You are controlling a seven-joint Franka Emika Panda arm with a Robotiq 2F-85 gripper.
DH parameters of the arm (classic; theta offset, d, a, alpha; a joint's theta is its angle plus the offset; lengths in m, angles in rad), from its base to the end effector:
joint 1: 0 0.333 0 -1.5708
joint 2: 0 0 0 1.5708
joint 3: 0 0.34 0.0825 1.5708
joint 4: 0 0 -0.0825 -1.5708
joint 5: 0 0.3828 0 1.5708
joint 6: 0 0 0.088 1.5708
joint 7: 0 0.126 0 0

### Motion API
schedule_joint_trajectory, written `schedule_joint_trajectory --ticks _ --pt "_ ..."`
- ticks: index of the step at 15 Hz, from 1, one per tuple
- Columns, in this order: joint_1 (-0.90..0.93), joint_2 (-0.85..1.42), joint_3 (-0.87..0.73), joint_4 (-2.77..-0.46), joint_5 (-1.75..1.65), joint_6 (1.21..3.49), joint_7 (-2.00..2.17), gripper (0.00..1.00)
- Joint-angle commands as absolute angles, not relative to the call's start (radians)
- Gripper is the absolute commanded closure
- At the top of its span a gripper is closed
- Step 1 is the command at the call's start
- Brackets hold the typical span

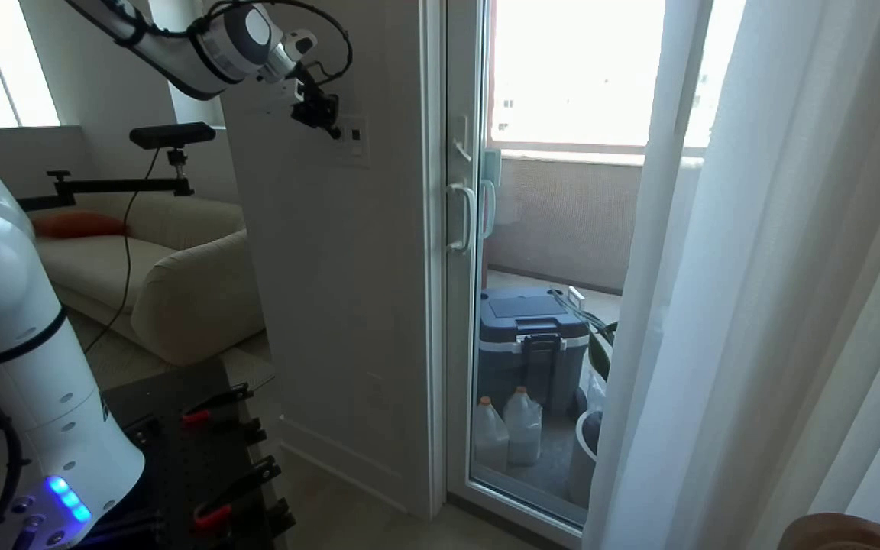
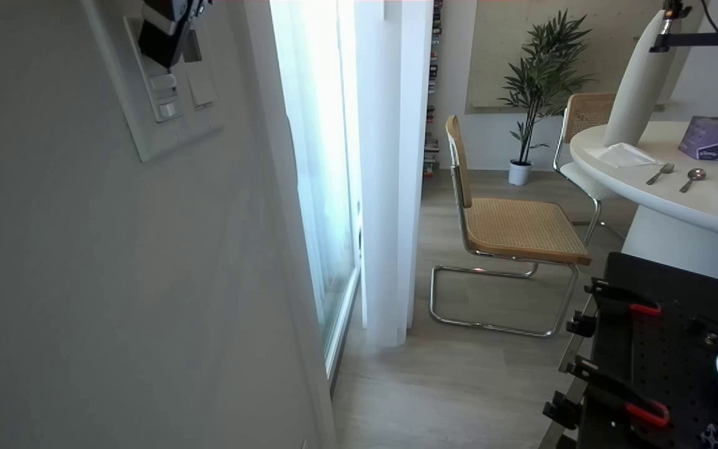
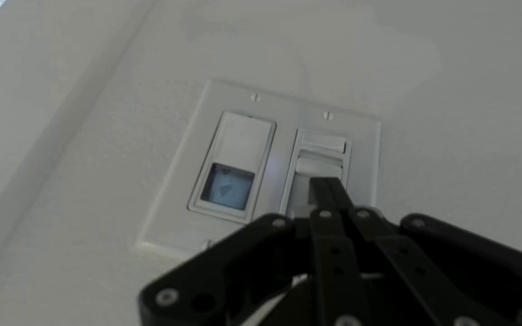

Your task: Turn off the switch on the left

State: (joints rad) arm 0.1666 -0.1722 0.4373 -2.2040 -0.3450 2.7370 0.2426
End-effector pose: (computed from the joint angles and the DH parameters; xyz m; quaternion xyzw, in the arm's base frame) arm 0.4433 0.3328 0.5351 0.8835 0.2987 0.3609 0.0035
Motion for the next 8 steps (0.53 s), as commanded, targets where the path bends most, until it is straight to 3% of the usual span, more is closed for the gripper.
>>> schedule_joint_trajectory --ticks 1,8 --pt "0.204 -0.204 0.406 -2.169 -0.321 2.726 0.205 1.00" --pt "0.278 -0.328 0.344 -2.195 -0.127 2.490 0.066 1.00"
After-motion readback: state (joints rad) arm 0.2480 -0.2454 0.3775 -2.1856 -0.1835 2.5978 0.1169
